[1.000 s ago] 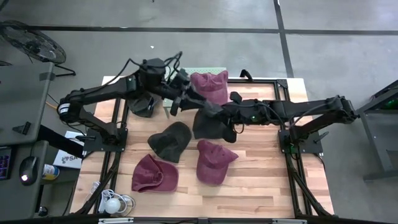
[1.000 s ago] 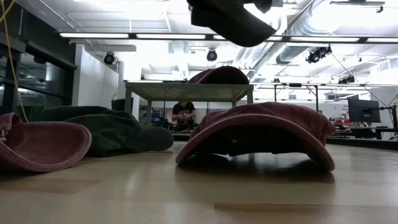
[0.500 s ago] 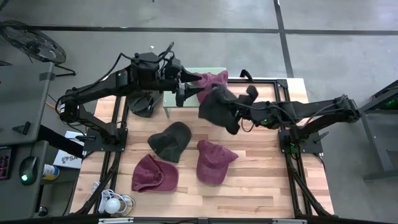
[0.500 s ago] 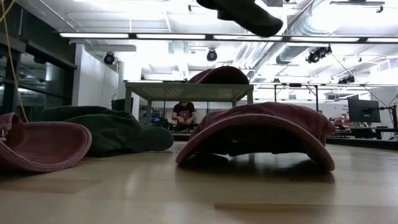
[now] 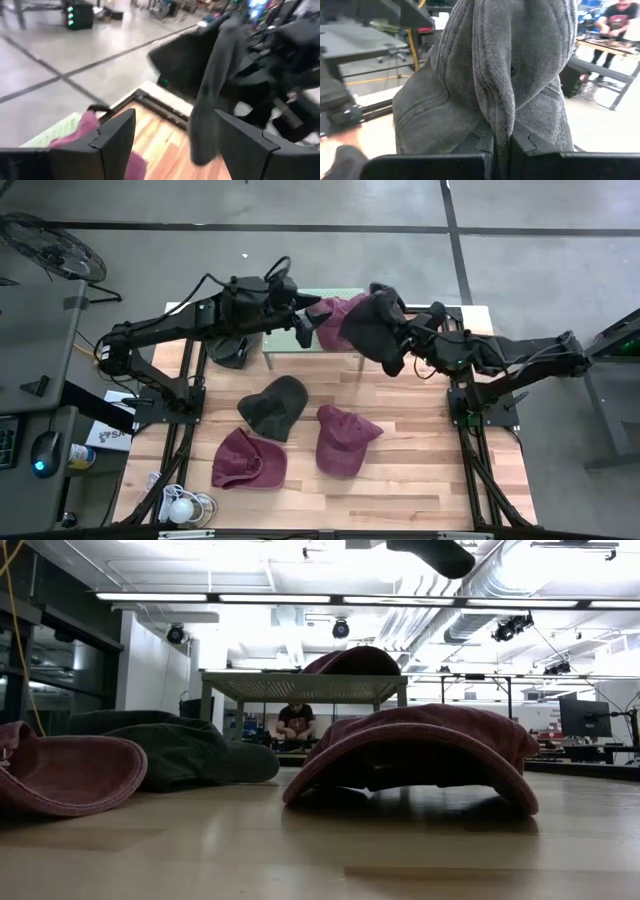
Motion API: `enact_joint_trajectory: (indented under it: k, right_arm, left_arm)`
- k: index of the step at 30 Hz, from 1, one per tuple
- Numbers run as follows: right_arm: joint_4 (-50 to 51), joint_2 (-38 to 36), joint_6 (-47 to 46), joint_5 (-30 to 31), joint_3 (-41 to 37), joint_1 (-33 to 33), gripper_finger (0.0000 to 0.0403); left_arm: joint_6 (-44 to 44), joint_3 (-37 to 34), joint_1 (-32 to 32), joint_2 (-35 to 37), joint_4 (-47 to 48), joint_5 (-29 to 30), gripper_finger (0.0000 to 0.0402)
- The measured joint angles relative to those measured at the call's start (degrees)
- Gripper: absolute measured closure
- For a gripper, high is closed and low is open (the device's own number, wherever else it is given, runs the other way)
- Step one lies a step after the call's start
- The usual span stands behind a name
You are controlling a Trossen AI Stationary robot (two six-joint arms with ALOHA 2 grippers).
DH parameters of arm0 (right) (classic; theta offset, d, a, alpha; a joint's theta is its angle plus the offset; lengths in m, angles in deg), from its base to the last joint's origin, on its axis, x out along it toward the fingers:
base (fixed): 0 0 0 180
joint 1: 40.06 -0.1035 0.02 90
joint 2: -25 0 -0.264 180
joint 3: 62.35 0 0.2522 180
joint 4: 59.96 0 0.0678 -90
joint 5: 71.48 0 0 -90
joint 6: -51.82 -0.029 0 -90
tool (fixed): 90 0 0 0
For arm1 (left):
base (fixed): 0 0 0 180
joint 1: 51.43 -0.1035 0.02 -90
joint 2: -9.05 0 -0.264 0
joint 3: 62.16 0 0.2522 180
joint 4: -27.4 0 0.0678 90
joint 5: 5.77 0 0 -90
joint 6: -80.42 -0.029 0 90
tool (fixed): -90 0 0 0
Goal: Pick & Place hat
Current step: Put the right black cap on the shelf
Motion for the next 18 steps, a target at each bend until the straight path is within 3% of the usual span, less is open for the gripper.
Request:
enact_joint_trajectory:
  k: [3,9,18]
  right_arm:
    - [0.1,0.0,0.0,2.0,0.0,0.0,0.0395]
    - [3.0,0.7,-2.1,0.3,0.0,1.3,0.0395]
    - [7.6,1.0,-3.1,-2.9,0.0,4.1,0.0395]
  left_arm:
    - [-0.4,0.0,0.0,-2.0,-1.3,1.0,0.0142]
    - [-8.2,-0.1,0.0,-6.3,-5.2,-0.1,0.0142]
    - [-18.3,0.0,-0.1,-7.1,-5.1,0.0,0.0142]
